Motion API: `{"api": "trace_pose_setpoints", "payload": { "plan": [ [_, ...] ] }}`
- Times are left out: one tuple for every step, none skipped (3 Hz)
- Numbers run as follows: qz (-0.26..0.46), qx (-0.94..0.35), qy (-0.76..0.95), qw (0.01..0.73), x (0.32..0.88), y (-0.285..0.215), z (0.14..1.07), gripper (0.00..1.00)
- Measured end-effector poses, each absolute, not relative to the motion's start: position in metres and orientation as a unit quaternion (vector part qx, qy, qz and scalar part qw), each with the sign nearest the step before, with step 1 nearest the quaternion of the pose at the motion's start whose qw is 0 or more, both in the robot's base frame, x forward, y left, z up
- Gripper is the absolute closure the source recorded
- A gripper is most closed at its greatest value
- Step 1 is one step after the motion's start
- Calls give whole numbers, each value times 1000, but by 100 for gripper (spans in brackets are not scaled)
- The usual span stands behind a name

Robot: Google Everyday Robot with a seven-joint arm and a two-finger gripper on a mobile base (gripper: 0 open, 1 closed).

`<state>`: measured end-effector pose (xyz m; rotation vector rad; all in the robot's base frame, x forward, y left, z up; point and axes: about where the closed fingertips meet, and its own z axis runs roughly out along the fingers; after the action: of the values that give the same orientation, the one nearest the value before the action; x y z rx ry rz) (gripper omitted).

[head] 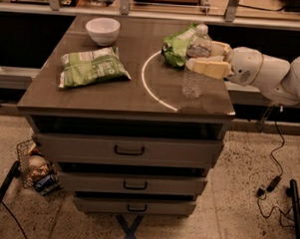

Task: Place water bottle upright

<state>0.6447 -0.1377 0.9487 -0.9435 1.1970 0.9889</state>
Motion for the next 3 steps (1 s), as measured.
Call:
{"api": "trace_pose_setpoints", "payload": {
  "plan": [
    [425, -411, 518, 619, 646, -141, 952, 0],
    [411, -412, 515, 629, 651, -154, 961, 0],
    [356, -420, 514, 658, 660, -210, 1006, 0]
  ]
}}
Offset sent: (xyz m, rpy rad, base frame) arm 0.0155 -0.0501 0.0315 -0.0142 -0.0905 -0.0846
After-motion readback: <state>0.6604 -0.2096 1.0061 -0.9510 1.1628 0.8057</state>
